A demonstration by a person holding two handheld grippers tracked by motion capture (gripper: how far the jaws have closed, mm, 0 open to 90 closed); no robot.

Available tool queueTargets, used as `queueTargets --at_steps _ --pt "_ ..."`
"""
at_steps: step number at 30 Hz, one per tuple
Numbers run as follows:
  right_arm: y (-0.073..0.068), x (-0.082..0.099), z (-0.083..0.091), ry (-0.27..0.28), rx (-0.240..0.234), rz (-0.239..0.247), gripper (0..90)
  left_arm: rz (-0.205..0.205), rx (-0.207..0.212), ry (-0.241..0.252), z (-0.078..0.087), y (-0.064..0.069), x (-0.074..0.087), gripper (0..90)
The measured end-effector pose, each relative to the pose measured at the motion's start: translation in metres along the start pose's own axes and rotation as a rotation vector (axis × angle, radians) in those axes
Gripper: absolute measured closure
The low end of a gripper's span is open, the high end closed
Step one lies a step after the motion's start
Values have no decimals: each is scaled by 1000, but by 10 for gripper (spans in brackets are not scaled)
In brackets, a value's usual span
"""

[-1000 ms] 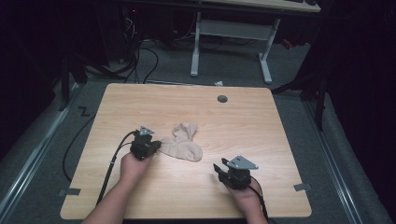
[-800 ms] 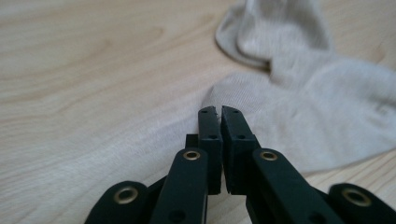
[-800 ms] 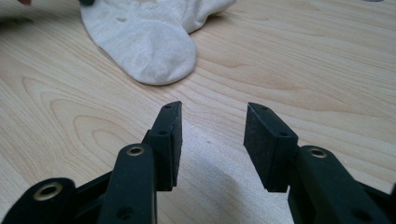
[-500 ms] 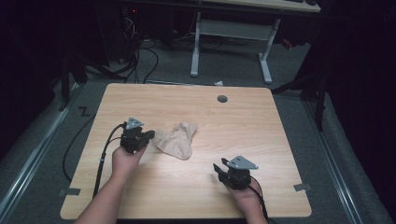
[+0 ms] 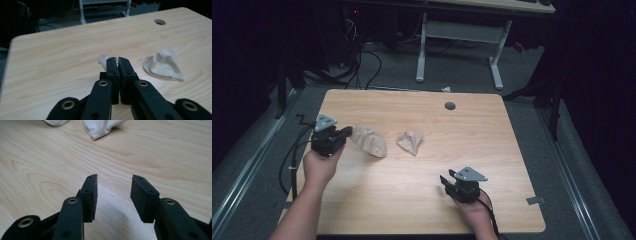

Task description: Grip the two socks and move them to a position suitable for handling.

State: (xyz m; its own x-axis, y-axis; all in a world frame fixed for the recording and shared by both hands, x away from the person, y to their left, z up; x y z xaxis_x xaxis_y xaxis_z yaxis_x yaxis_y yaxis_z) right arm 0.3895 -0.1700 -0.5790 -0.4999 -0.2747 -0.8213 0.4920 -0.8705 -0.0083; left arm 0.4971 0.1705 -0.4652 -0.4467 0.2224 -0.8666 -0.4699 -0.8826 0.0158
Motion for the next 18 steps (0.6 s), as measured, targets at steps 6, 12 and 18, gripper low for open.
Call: queueTargets --at_steps 6,12,18 --pt "-2 0 -2 -2 -1 4 577 -43 -21 53 20 4 -26 883" --pt "-1 -1 0 2 0 8 577 -63 33 -11 -13 36 -8 883" --pt "-1 0 0 -1 -1 1 577 -86 96 -54 -39 72 9 882"
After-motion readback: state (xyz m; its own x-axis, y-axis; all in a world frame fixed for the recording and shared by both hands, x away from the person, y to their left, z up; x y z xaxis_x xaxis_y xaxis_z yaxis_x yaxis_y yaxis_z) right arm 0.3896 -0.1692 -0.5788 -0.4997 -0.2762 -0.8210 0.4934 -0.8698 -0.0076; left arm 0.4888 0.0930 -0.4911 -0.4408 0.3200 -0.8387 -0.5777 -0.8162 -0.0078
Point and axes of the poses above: each handheld gripper's, and its own axes: z roughly backward along the jaws, x roughly out of its underside, y roughly to its right, the point moved 10 cm from there along -z, roughly forward along the jaws, and after that the axes turned 2 degrees about -z, right-handed, at the moved point
